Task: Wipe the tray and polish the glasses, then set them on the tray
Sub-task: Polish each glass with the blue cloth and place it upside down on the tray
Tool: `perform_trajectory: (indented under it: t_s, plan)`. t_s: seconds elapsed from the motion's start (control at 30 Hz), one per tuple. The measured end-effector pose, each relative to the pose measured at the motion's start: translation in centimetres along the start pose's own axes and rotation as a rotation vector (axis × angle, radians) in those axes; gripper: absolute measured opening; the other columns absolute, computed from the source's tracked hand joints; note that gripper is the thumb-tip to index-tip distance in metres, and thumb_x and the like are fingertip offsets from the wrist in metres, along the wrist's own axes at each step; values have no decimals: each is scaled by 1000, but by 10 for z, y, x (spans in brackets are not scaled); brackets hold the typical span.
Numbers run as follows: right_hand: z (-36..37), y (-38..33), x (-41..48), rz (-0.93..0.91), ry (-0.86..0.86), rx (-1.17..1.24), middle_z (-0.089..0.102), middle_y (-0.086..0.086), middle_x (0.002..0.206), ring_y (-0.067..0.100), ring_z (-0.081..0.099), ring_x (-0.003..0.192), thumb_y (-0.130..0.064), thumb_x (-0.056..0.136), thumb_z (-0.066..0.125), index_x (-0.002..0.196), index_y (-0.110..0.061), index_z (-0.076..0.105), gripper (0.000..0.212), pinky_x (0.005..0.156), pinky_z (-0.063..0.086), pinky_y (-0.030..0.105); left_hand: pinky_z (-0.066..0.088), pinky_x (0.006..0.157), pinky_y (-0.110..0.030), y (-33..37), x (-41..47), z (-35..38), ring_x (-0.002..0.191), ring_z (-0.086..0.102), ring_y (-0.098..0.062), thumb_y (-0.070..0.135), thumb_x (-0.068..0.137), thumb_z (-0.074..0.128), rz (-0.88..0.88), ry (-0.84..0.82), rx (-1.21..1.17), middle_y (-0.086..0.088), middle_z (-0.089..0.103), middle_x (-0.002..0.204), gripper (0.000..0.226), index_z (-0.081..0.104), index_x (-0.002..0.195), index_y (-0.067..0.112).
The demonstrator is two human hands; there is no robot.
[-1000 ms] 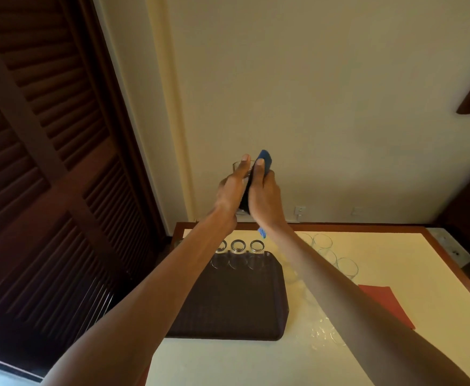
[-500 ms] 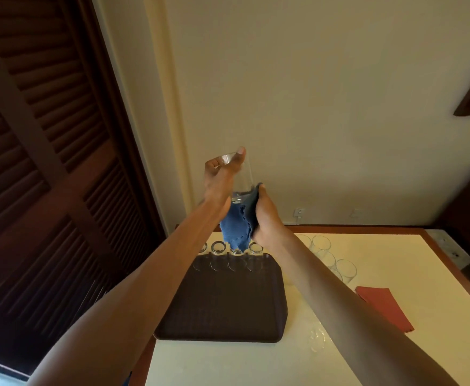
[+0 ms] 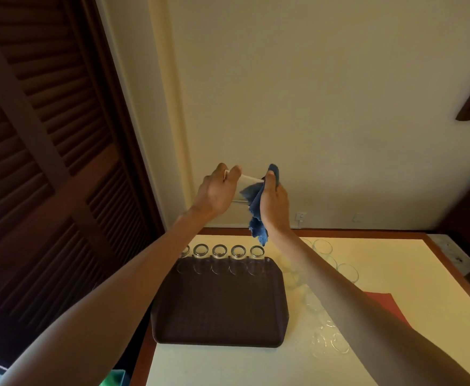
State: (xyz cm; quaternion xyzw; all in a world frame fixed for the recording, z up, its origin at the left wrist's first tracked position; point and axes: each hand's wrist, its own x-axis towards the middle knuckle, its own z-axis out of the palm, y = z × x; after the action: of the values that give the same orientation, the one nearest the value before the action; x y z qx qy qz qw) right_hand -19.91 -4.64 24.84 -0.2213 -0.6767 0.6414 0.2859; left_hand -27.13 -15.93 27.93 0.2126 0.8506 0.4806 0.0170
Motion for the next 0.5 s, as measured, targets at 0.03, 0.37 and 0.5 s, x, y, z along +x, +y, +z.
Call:
perform_trajectory:
  t_s: [0.03, 0.37, 0.5]
  plan:
    - [-1, -6, 1, 33, -25, 4, 61, 11, 69, 23, 61, 65, -42, 108, 33, 84, -7, 58, 49, 63, 50, 36, 45, 72, -42, 1, -2, 1, 72, 54, -25, 59, 97, 36, 67, 44, 17, -3, 57, 77, 49, 52, 94, 13]
    - [-15, -29, -2, 432, -298, 213, 59, 12, 70, 17, 49, 40, -43, 105, 38, 98, -5, 51, 41, 39, 38, 22, 40, 59, -38, -7, -4, 2, 59, 50, -24, 49, 103, 36, 416, 198, 81, -1, 50, 65, 40, 49, 84, 16]
    - [-9, -25, -8, 175, -164, 75, 57, 4, 75, 15, 56, 65, -39, 107, 34, 89, -16, 54, 36, 55, 47, 24, 42, 69, -41, 5, -2, 5, 77, 57, -35, 52, 87, 33, 8, 84, -48, -20, 61, 80, 52, 56, 83, 6]
